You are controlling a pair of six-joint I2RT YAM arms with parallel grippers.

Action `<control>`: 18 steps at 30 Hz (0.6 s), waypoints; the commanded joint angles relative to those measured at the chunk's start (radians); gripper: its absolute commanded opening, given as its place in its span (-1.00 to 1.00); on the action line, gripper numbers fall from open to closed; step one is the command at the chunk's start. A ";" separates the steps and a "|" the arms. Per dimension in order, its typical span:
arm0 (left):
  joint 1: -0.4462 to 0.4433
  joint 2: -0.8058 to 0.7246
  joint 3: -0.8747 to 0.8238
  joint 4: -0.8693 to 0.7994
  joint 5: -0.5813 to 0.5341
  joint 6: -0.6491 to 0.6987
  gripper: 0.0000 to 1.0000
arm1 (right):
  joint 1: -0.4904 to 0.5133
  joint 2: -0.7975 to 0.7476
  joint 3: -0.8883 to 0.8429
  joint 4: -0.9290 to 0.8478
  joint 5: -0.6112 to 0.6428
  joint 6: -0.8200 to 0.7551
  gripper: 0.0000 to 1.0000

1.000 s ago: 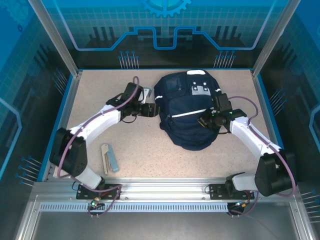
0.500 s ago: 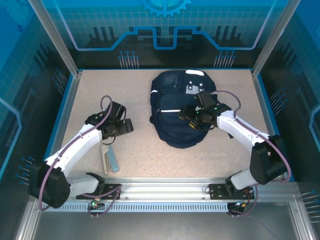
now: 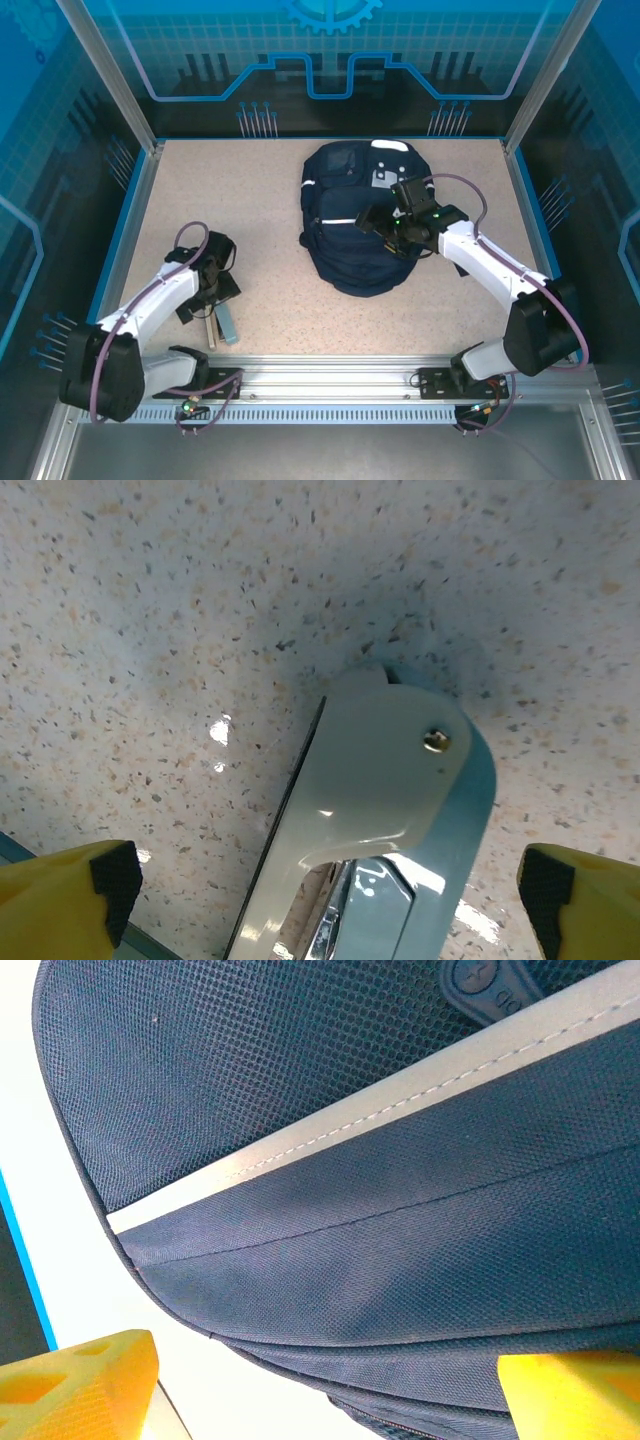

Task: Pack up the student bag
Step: Pick up the loose stationery from the bottom-left of the table.

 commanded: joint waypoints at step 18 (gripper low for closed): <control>-0.016 0.181 0.058 0.218 0.210 0.082 0.03 | 0.004 -0.052 0.010 -0.061 0.047 -0.016 0.75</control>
